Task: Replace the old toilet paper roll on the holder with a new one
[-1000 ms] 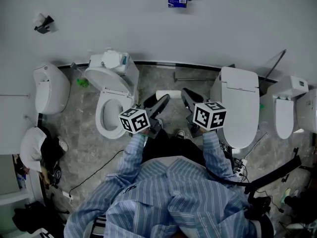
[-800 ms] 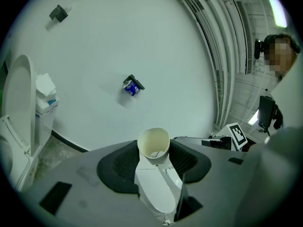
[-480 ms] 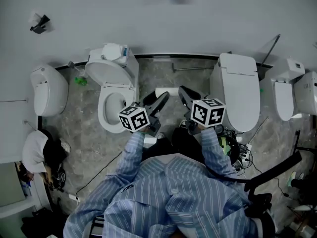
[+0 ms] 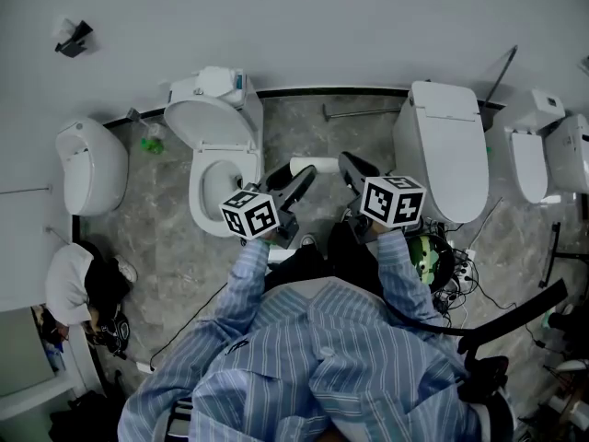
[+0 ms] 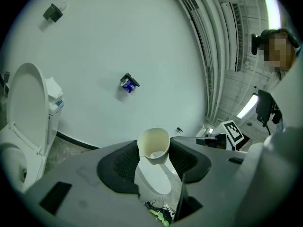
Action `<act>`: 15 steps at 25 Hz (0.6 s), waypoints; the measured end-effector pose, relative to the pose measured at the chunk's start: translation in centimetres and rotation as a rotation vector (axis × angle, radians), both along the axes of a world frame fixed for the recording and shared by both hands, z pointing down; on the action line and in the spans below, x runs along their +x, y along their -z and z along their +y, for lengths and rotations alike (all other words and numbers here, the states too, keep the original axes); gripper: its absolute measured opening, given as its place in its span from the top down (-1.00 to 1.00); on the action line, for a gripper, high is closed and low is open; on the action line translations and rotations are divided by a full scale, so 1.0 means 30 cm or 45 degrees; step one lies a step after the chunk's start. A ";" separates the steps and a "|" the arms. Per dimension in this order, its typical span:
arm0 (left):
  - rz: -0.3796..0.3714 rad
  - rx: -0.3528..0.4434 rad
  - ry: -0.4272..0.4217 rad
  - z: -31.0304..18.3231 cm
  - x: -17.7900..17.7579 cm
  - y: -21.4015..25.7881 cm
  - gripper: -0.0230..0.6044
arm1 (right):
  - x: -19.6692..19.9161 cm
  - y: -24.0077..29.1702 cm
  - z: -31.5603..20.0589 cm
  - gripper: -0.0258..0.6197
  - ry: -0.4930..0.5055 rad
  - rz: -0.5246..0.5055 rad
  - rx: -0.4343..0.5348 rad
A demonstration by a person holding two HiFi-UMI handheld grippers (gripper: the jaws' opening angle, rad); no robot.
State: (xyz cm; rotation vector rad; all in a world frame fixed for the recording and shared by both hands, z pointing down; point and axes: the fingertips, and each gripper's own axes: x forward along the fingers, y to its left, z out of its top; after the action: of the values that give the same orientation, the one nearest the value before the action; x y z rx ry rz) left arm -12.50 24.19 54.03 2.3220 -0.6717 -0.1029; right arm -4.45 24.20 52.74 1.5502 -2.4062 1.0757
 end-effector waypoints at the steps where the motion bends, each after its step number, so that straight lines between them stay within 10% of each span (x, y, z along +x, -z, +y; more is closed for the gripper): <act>1: 0.003 0.001 0.000 0.005 -0.004 -0.001 0.30 | -0.004 -0.003 0.007 0.90 0.001 0.003 0.000; 15: 0.028 0.003 0.023 0.023 -0.082 -0.005 0.30 | -0.060 -0.028 0.037 0.90 0.015 0.047 -0.022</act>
State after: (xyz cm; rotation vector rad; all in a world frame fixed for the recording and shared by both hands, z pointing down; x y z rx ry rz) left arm -14.94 24.89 54.20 2.3137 -0.6820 -0.1378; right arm -6.27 25.30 53.59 1.5348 -2.3725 1.0534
